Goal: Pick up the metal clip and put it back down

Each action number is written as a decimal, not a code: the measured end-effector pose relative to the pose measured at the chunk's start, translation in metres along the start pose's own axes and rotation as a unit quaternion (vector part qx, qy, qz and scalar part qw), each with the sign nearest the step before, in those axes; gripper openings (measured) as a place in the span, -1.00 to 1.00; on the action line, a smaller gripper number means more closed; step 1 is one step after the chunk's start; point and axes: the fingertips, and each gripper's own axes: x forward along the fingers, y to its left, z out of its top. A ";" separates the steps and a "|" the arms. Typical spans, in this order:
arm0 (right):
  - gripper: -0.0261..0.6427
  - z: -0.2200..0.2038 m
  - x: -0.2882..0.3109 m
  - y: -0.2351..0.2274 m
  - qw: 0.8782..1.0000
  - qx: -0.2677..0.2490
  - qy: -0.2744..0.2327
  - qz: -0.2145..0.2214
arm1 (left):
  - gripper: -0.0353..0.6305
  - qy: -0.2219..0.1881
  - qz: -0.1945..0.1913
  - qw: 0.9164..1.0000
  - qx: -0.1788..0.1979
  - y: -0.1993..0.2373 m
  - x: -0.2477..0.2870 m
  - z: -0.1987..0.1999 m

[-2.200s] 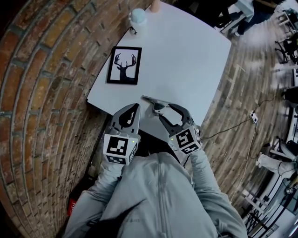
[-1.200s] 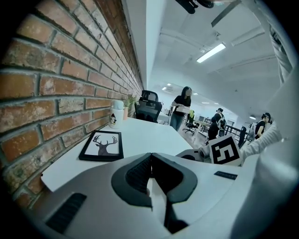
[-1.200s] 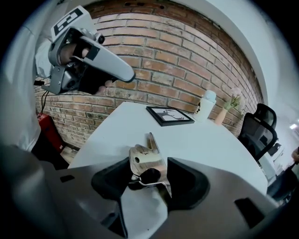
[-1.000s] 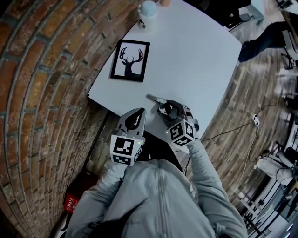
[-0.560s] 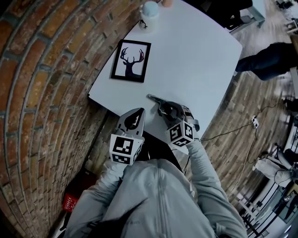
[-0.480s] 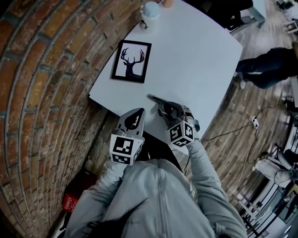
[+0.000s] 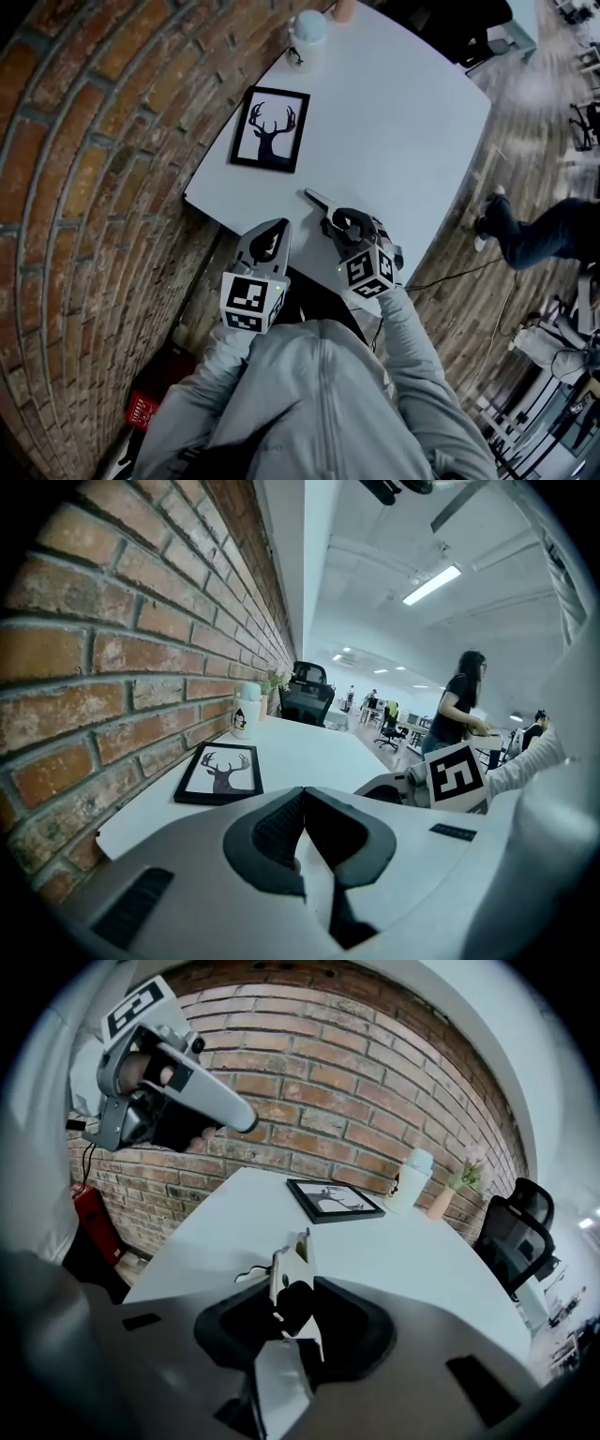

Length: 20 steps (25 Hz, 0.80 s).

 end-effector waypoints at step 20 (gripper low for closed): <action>-0.59 0.065 -0.074 -0.058 0.986 0.106 -0.108 -0.073 | -0.82 -0.060 0.008 0.998 0.029 0.001 -0.012 0.062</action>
